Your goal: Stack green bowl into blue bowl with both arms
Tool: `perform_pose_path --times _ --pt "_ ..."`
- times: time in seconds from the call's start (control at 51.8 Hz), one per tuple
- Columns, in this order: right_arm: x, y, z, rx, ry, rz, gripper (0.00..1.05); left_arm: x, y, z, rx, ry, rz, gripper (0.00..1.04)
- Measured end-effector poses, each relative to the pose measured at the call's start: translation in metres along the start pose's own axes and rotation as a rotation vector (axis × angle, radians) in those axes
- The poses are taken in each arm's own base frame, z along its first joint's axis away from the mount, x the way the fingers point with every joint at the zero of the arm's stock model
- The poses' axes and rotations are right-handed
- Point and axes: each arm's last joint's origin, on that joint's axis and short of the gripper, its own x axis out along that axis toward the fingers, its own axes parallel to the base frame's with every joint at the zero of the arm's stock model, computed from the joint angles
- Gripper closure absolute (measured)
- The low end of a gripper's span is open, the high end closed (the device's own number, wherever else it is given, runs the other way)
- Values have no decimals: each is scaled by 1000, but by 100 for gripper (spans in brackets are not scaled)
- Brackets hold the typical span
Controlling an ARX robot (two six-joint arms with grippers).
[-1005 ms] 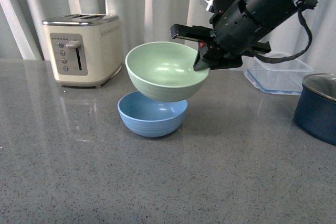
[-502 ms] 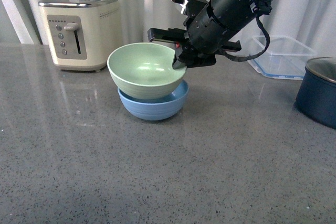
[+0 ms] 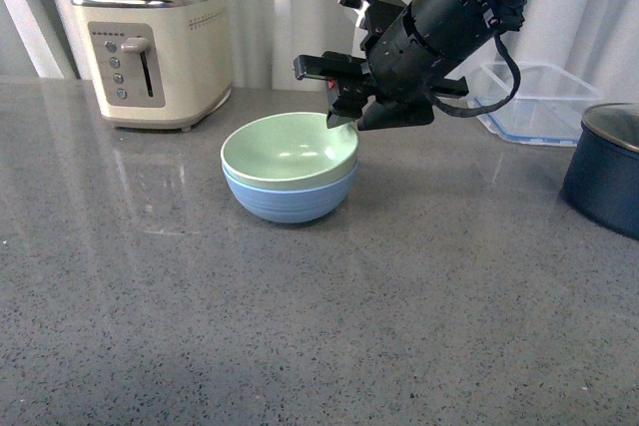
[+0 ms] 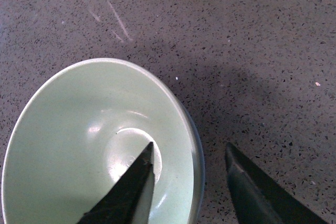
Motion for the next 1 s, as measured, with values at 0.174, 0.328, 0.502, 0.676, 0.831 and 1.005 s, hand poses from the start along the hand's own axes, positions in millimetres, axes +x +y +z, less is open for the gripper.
perform_pose_path --times 0.174,0.328,0.502,0.676,0.831,1.005 --pt "-5 -8 -5 22 -4 -2 33 0 0 0 0 0 0 7" --pt "-42 -26 -14 51 -50 -32 9 0 0 0 0 0 0 7" --pt "-103 -56 -29 77 -119 -94 10 0 0 0 0 0 0 7" --pt "-169 -84 -82 120 -140 -182 10 0 0 0 0 0 0 7" --pt "-210 -90 -137 178 -133 -239 10 0 0 0 0 0 0 7" --pt "-254 -79 -218 218 -114 -328 10 0 0 0 0 0 0 7"
